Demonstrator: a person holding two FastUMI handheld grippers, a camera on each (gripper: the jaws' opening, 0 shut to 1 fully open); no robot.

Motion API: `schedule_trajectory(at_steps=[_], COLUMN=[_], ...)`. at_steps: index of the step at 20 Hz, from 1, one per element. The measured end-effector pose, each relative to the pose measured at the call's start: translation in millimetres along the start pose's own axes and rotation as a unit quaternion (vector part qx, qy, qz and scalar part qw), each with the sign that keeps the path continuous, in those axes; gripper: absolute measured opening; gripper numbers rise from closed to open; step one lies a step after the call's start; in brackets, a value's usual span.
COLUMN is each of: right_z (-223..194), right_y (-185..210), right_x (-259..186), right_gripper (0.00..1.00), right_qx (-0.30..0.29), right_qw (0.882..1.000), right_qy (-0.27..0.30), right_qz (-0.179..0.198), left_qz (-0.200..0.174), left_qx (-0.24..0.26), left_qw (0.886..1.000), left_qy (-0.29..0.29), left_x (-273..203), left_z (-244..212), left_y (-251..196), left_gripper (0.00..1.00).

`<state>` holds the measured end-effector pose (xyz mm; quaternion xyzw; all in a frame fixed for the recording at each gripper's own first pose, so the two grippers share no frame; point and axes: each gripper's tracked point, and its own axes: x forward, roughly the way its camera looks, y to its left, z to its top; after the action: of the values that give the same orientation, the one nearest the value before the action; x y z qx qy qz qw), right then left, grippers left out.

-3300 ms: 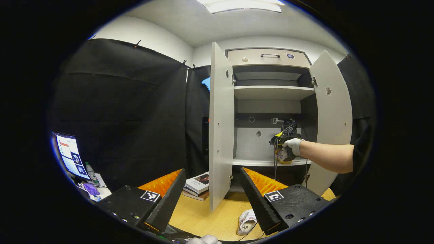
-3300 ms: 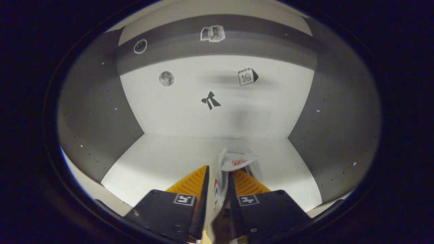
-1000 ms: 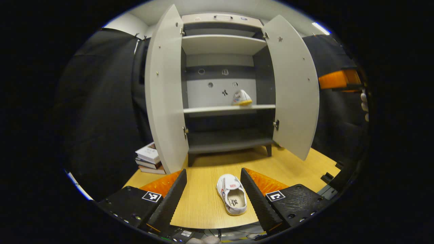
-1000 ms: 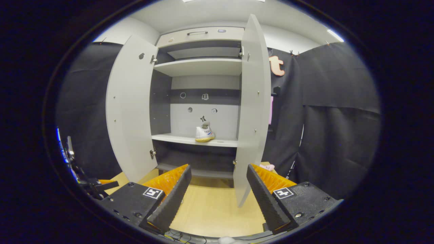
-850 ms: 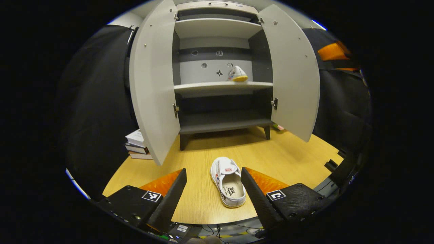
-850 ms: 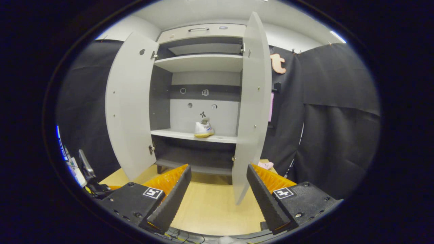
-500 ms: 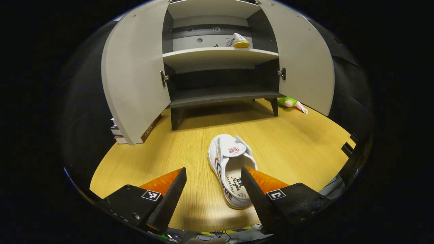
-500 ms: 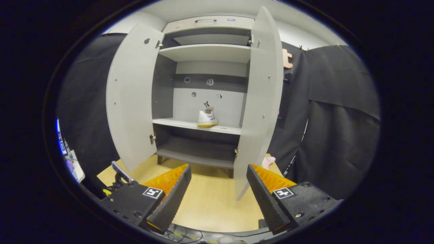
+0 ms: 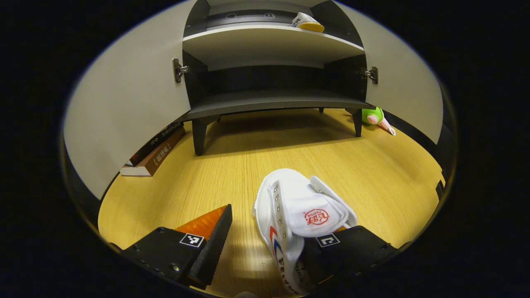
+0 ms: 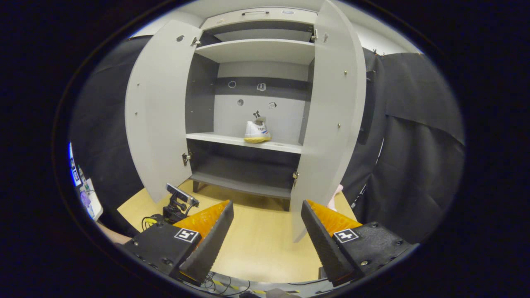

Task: Grab one shoe with the right hand and put it into the shoe cabinet, grab the other shoe with the left hand and put it into the shoe cabinet; then close the right door with the right hand and the left door with the left hand.

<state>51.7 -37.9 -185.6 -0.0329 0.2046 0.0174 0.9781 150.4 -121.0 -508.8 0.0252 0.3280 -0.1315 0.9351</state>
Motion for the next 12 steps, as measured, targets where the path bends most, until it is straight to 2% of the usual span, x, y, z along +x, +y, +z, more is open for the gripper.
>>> schedule_trajectory(at_steps=[1, 2, 4, 5, 7, 9, 10, 11, 12], right_z=[-1, 1, 5, 7, 15, 25, 31, 36, 40], right_y=[-3, -5, -8, -8, -8, -6, -3, -2, -1], right_x=[2, 5, 9, 11, 16, 20, 22, 25, 27], right_gripper=[1.0, 1.0, 1.0, 1.0, 1.0, 1.0, 1.0, 1.0, 1.0], right_qx=[0.002, 0.004, 0.011, 0.014, 0.017, 0.021, 0.023, 0.023, 0.022], right_qw=[1.0, 1.0, 1.0, 1.0, 1.0, 0.999, 0.999, 0.999, 0.999], right_qy=[0.001, 0.001, -0.002, -0.005, -0.014, -0.024, -0.033, -0.04, -0.043], right_qz=[-0.001, -0.002, -0.003, -0.001, 0.003, 0.01, 0.017, 0.019, 0.022], left_qz=[-0.009, 0.008, 0.02, 0.019, 0.025, 0.038, 0.042, 0.044, 0.047], left_qx=[0.005, 0.023, 0.023, 0.016, 0.011, 0.017, 0.015, 0.011, 0.01], left_qw=[1.0, 1.0, 0.999, 0.999, 0.999, 0.999, 0.999, 0.999, 0.998], left_qy=[0.004, 0.006, 0.015, 0.026, 0.033, 0.009, -0.007, -0.027, -0.046], left_x=[3, 4, 3, 1, -9, -30, -44, -58, -74], left_z=[1, 2, 1, 0, 7, 33, 51, 71, 92], left_y=[-6, 0, 7, 8, 13, 17, 17, 17, 16], left_gripper=[0.82, 0.7, 0.22, 0.07, 0.04, 0.04, 0.15, 0.04, 0.04])
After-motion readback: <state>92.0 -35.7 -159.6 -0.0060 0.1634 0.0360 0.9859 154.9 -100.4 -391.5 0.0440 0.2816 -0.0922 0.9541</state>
